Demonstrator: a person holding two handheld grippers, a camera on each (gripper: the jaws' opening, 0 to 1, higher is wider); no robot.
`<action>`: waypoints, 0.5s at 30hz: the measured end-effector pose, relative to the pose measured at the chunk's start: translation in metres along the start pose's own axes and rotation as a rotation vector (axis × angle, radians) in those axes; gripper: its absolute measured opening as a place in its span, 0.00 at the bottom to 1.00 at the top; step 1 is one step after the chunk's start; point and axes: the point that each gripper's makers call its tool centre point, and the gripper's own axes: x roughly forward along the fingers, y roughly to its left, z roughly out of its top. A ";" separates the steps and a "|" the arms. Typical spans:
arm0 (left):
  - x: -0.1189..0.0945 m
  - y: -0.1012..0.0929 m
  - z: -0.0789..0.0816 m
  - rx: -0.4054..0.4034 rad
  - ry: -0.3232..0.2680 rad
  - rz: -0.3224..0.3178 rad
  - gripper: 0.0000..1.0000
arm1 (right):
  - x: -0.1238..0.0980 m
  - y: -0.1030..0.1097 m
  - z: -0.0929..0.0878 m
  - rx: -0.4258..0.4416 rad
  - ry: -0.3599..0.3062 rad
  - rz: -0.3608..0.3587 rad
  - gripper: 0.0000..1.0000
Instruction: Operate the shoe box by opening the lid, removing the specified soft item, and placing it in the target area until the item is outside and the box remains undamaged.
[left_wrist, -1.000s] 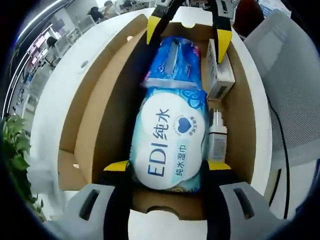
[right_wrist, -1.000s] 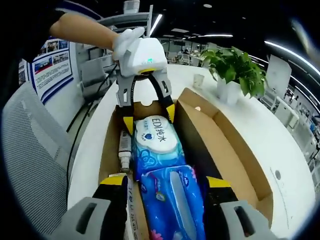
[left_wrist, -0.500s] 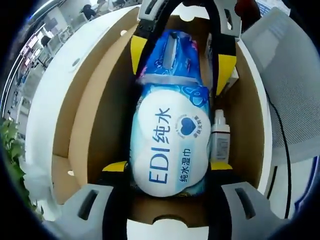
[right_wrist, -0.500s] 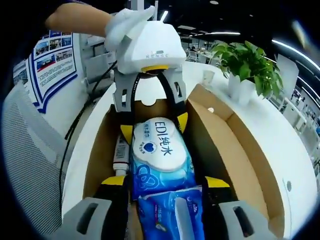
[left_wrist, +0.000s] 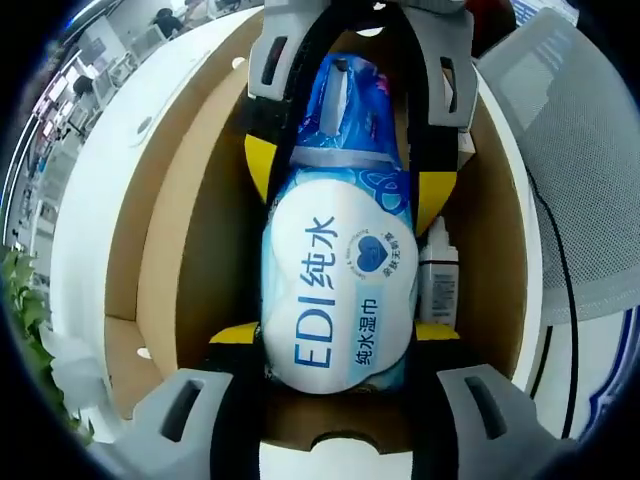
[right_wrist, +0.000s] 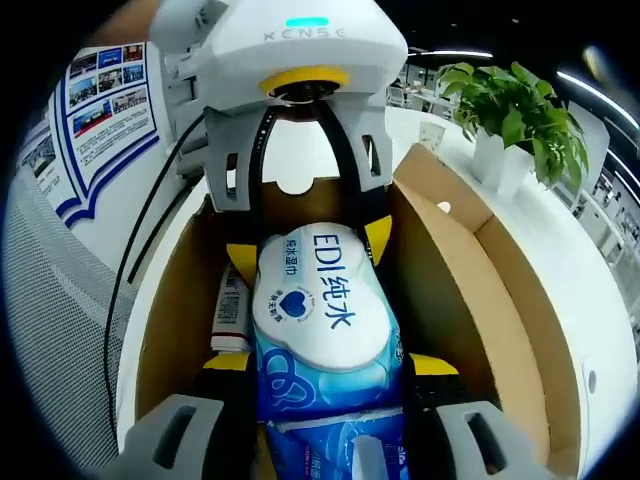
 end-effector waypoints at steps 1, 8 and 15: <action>0.000 0.000 0.000 0.000 -0.001 0.002 0.55 | 0.001 0.000 -0.001 0.006 0.002 0.001 0.56; 0.004 0.002 -0.002 0.007 0.007 0.016 0.56 | 0.005 0.000 -0.003 0.005 0.015 0.017 0.53; 0.007 0.001 0.001 0.026 0.041 0.059 0.56 | 0.015 0.001 -0.004 -0.005 0.054 0.014 0.55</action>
